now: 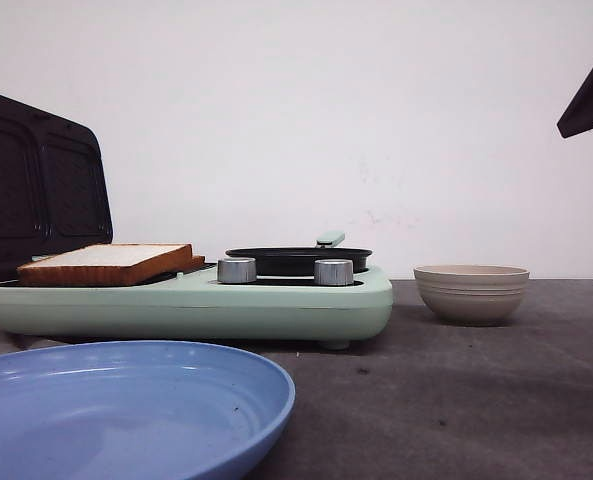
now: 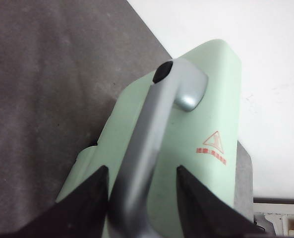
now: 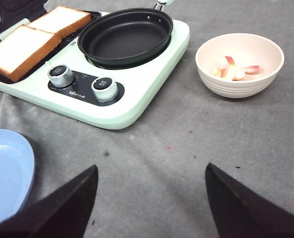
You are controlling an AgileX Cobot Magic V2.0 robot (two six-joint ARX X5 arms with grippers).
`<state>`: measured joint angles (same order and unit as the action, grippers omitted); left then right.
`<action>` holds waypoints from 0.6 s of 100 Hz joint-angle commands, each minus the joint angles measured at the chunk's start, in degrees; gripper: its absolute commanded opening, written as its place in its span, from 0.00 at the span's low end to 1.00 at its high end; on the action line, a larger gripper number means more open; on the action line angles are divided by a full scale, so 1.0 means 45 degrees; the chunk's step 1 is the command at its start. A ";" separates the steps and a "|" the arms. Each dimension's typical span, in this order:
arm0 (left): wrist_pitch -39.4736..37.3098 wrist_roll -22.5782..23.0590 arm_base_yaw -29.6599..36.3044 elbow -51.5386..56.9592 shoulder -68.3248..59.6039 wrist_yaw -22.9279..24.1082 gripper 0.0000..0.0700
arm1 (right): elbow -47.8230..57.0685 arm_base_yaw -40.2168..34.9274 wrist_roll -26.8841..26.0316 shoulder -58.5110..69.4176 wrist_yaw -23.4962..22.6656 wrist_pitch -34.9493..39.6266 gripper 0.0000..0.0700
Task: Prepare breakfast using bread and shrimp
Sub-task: 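Grasp the grey lid handle with the left gripper and start closing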
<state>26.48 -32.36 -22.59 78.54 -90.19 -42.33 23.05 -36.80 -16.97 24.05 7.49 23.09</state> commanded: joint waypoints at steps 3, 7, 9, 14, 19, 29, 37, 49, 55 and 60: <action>-0.0083 0.0209 0.0039 0.0301 -0.0209 -0.0121 0.13 | 0.0039 -0.0092 -0.0141 0.0034 0.0019 -0.0121 0.61; -0.0068 0.0282 0.0039 0.0301 -0.0209 -0.0121 0.08 | 0.0044 -0.0092 -0.0141 0.0034 0.0019 -0.0121 0.61; -0.0063 0.0311 0.0039 0.0301 -0.0209 -0.0121 0.05 | 0.0044 -0.0092 -0.0141 0.0034 0.0024 -0.0121 0.61; -0.0034 0.0330 0.0039 0.0301 -0.0209 -0.0121 0.01 | 0.0044 -0.0092 -0.0141 0.0034 0.0019 -0.0121 0.61; -0.0015 0.0330 0.0039 0.0296 -0.0209 -0.0121 0.01 | 0.0044 -0.0092 -0.0141 0.0034 0.0019 -0.0121 0.61; 0.0068 0.0364 0.0039 0.0296 -0.0209 -0.0112 0.01 | 0.0044 -0.0092 -0.0141 0.0034 0.0019 -0.0121 0.61; 0.0136 0.0437 0.0049 0.0301 -0.0209 -0.0068 0.01 | 0.0039 -0.0092 -0.0141 0.0034 0.0019 -0.0121 0.61; 0.0267 0.0627 0.0151 0.0296 -0.0209 0.0068 0.01 | 0.0044 -0.0092 -0.0141 0.0034 0.0019 -0.0121 0.61; 0.0321 0.0724 0.0223 0.0301 -0.0209 0.0126 0.01 | 0.0039 -0.0092 -0.0141 0.0034 0.0019 -0.0121 0.61; 0.0330 0.0792 0.0296 0.0301 -0.0209 0.0136 0.01 | 0.0044 -0.0092 -0.0141 0.0034 0.0019 -0.0121 0.61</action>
<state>27.18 -29.23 -22.09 78.74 -90.21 -41.67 23.05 -36.80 -16.95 24.08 7.49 23.09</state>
